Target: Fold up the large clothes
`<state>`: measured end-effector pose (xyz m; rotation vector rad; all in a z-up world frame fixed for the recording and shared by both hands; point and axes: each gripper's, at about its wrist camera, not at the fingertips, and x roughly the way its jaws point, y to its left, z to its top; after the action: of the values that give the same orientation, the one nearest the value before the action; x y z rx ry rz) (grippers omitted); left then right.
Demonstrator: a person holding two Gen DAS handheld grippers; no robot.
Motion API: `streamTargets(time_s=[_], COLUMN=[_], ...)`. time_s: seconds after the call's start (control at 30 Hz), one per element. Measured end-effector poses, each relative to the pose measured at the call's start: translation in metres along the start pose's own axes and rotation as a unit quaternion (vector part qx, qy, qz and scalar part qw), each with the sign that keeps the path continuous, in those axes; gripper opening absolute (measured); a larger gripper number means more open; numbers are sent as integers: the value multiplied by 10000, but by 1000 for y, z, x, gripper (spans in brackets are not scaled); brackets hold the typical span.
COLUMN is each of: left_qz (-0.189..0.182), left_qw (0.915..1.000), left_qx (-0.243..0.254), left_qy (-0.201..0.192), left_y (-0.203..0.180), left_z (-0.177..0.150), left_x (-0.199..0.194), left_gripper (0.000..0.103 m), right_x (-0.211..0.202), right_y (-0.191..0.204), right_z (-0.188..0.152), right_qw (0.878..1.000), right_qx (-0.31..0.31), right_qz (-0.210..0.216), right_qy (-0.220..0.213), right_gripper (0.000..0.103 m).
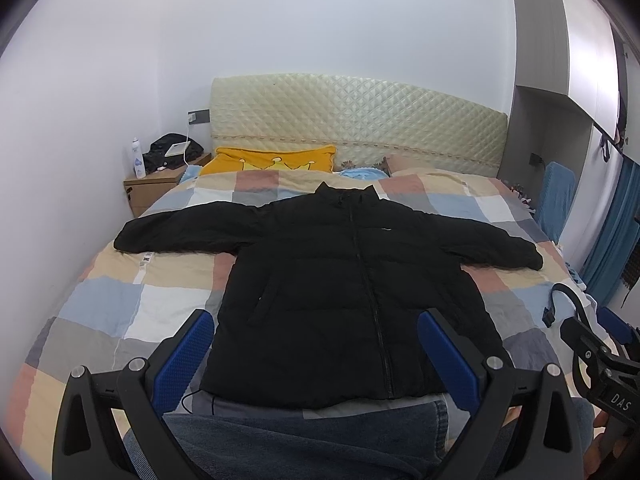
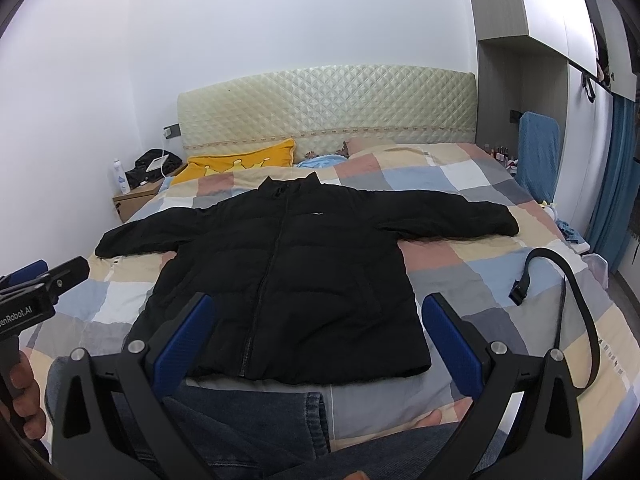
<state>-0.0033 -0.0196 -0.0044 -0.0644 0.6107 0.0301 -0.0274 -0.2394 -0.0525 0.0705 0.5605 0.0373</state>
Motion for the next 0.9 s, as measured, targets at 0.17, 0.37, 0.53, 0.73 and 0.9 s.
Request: streamTargets(time_s=[0.17,0.37,0.53,0.73,0.9], left_qz=[-9,-48,-68,-228,-485], left_qw=[10000,10000,10000,9997,9987], left_qx=[6,-4,6,92,75], left_qy=[-3,12,10,-7,-143], left_y=[-1,-3,-4,-13,-26], left_z=[0,-1,-1,4,11], left_x=[0,0,2,15,38], left_gripper=[103,103,103,103,103], right_x=[-1,-1,3,14,34], right_y=[0,2,-1,-8,-22], right_z=[0,1,1,7,26], right_qw=[10000,10000,9999,9998,9987], right_qx=[-38,-33,50,185,470], right_qz=[47,43,108,68,-63], right_qy=[-15,-10,34,42,-173], right_gripper=[103,103,103,103,103])
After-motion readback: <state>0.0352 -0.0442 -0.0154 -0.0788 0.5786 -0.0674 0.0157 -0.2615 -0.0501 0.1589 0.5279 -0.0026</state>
